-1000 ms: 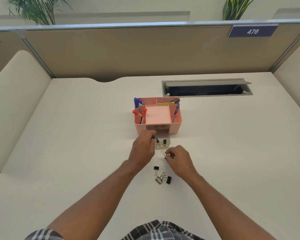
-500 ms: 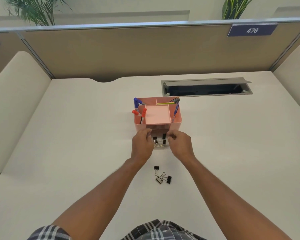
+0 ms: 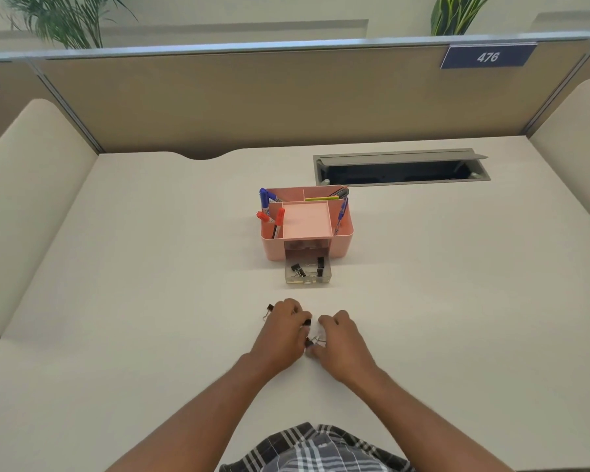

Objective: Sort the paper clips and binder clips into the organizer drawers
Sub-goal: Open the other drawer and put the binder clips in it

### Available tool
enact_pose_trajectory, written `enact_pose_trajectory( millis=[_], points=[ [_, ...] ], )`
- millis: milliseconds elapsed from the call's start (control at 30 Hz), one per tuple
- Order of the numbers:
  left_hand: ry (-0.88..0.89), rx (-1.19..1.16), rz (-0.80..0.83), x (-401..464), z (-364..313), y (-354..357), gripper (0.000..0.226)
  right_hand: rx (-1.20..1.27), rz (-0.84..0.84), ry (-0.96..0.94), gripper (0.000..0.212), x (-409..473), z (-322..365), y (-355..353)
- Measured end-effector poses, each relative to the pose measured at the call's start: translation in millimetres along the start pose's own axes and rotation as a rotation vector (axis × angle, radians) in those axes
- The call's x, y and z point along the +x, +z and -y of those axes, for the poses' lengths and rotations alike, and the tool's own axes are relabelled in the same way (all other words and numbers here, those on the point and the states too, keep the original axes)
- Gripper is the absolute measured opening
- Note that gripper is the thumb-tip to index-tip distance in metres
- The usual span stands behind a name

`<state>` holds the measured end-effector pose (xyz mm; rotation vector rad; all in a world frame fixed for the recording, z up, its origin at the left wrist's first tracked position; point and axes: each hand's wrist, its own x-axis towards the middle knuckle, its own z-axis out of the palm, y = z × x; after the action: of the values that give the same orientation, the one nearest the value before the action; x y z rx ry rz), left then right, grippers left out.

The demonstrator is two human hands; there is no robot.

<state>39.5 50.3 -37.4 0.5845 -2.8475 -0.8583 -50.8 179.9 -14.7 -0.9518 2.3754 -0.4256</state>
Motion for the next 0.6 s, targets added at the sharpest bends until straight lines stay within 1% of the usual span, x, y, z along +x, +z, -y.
enact_pose_trajectory(
  millis=[67,100,233,367,500,600],
  points=[
    [-0.009,0.026,-0.015,2,-2,-2,0.016,-0.019,-0.082,-0.064,0.022,5,1,5],
    [-0.021,0.035,-0.027,3,-2,-2,0.015,-0.004,-0.11,-0.079,0.017,8,1,4],
    [-0.062,0.058,-0.049,3,-2,-4,0.02,0.046,-0.14,-0.099,0.026,21,-5,-2],
    [-0.109,0.058,-0.064,3,-1,-4,0.034,0.074,-0.124,-0.081,0.031,27,-8,-8],
    [-0.127,0.072,-0.117,1,-3,-5,0.028,0.109,-0.126,-0.075,0.03,29,-10,-11],
    [-0.129,0.102,-0.114,-2,-4,-4,0.028,0.137,-0.151,-0.069,0.027,31,-12,-15]
  ],
)
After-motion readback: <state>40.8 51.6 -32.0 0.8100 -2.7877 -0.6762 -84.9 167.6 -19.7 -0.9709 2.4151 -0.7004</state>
